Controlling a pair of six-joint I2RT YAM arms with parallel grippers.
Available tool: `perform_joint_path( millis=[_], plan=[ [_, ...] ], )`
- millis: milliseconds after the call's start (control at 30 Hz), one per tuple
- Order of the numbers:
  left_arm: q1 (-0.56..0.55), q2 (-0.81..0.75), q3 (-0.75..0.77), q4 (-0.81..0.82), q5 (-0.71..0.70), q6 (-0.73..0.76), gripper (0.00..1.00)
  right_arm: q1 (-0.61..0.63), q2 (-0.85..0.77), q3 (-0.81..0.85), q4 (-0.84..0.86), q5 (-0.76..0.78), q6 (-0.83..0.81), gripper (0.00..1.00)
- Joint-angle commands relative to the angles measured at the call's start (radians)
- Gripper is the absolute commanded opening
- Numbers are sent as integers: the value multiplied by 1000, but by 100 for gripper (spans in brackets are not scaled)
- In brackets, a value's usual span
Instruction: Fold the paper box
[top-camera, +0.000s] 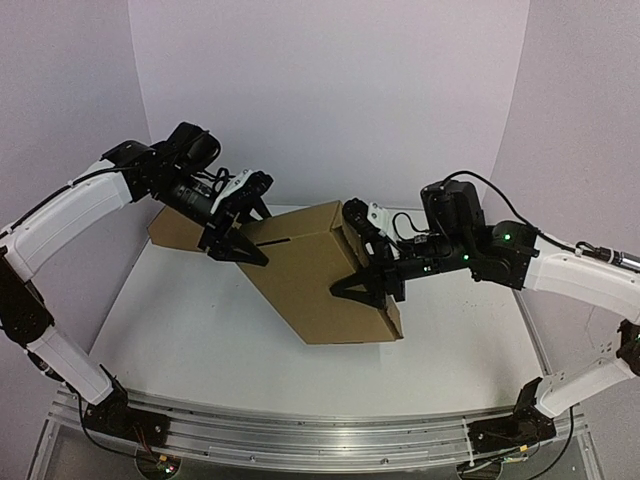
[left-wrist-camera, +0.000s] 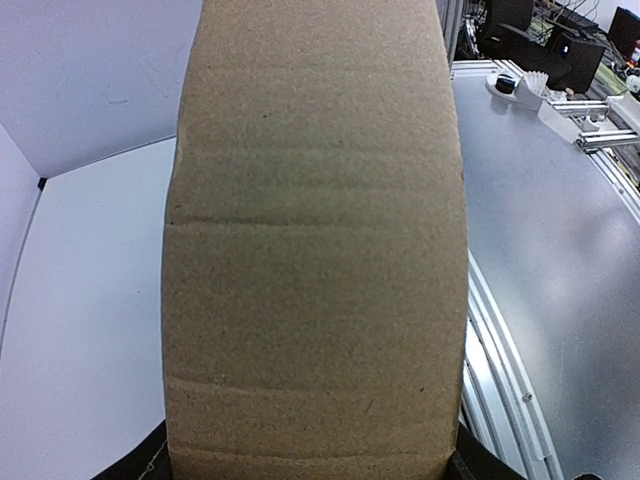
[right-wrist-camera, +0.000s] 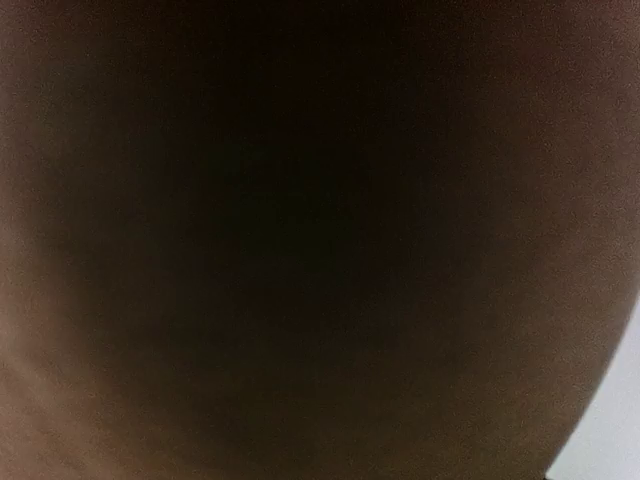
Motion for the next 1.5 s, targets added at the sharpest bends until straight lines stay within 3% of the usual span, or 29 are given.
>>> perform_joint_path(
  millis=[0,67,100,167,267,433,700,800,867,900,967,1300,1467],
  plan=[
    [-1,-54,-47,147,10,-80,26,17,8,35,20,152,16,62],
    [0,-76,-94,202,-34,-110,37,17,4,29,18,194,1,54],
    [0,-88,-118,236,-60,-134,46,17,5,28,18,216,-5,50],
    [1,-115,-168,309,-120,-183,76,18,8,24,13,285,-27,41],
    [2,-152,-216,388,-218,-231,98,17,19,5,-6,471,-116,38],
    [21,-213,-240,406,-268,-246,100,20,118,11,-19,890,-295,36],
    [43,-274,-351,422,-294,-348,100,134,445,132,-6,1021,-377,39],
    [50,-283,-419,429,-337,-367,100,164,581,190,-6,1056,-319,54],
    [64,-283,-452,419,-344,-362,100,190,638,205,-9,1069,-310,81],
    [70,-283,-464,413,-349,-357,100,204,651,209,-12,1066,-306,94],
    [83,-283,-480,405,-356,-356,100,223,662,220,-54,1022,-275,98],
    [107,-212,-560,387,-377,-364,98,292,614,329,-292,595,-108,98],
    [106,-155,-610,402,-370,-372,96,285,662,402,-355,571,9,98]
  ],
)
